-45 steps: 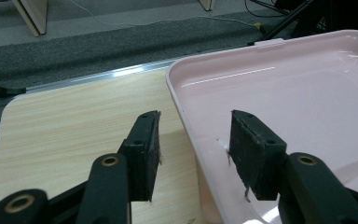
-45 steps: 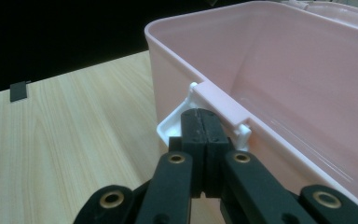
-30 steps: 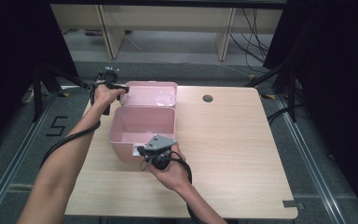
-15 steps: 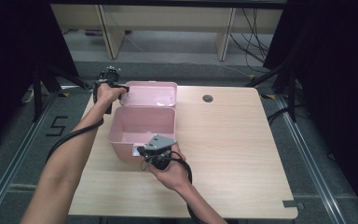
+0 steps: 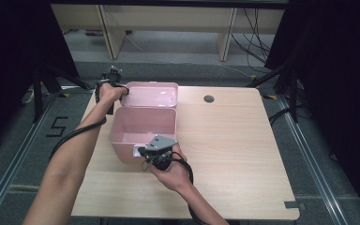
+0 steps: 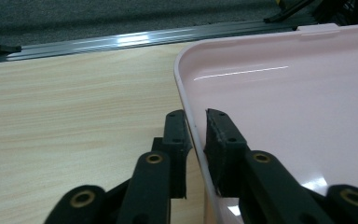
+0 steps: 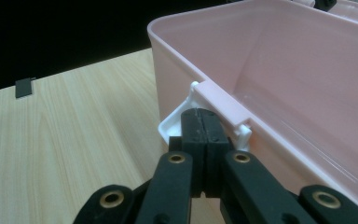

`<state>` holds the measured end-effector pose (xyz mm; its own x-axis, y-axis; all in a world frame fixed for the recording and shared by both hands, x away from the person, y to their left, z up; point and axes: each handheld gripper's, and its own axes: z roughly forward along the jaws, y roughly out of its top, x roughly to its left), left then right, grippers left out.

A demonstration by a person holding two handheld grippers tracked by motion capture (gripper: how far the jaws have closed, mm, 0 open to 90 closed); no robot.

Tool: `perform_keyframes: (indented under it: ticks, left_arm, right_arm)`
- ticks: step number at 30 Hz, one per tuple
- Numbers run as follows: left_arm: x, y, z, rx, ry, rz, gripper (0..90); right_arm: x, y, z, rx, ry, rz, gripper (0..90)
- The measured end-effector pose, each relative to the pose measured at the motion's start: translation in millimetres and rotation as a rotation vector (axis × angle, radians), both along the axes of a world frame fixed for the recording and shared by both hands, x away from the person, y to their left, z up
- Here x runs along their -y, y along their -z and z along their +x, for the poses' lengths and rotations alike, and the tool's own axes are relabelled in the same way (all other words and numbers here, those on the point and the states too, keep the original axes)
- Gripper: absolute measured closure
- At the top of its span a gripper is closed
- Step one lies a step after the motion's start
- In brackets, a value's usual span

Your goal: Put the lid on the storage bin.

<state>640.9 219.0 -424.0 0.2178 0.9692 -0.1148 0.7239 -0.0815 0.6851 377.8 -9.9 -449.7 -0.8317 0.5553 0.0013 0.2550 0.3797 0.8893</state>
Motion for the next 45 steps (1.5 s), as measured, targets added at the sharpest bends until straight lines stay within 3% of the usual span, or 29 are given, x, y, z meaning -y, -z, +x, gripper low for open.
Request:
perform_keyframes:
  ticks: [4,6,10,11,23,29,31,35,45]
  left_arm:
    - [0.0,-4.3,0.4,-0.016,-0.015,-0.005,81.9]
    - [1.3,-7.2,-0.1,-0.024,-0.018,0.019,82.6]
    - [2.6,-9.8,-0.8,-0.03,-0.032,0.025,83.6]
    - [2.6,-10.3,-1.1,-0.031,-0.033,0.021,83.8]
    - [4.4,-14.1,-4.7,-0.002,-0.064,0.004,85.5]
    - [3.1,-16.7,-7.2,0.002,-0.072,0.004,85.8]
    - [2.3,-17.4,-7.8,0.005,-0.078,0.004,85.9]
    - [1.2,-19.2,-9.1,0.011,-0.086,-0.003,86.1]
    - [-1.1,-22.4,-12.5,0.031,-0.083,-0.012,86.4]
  right_arm:
    - [0.3,0.1,0.2,-0.005,-0.001,0.001,90.0]
    - [1.6,-1.5,0.3,-0.022,-0.01,-0.014,90.0]
    - [0.4,-0.5,0.5,-0.017,-0.005,0.001,90.0]
    - [2.0,-1.8,2.1,0.0,-0.022,-0.022,90.0]
    - [1.6,-2.3,1.9,0.002,-0.014,-0.03,90.0]
    - [0.5,-2.5,-0.3,-0.03,-0.007,-0.021,90.0]
    - [-0.8,-1.8,-0.2,-0.013,0.001,-0.019,90.0]
    - [0.6,-3.1,0.3,-0.026,-0.008,-0.03,90.0]
    - [0.3,-3.8,0.4,-0.029,-0.005,-0.034,90.0]
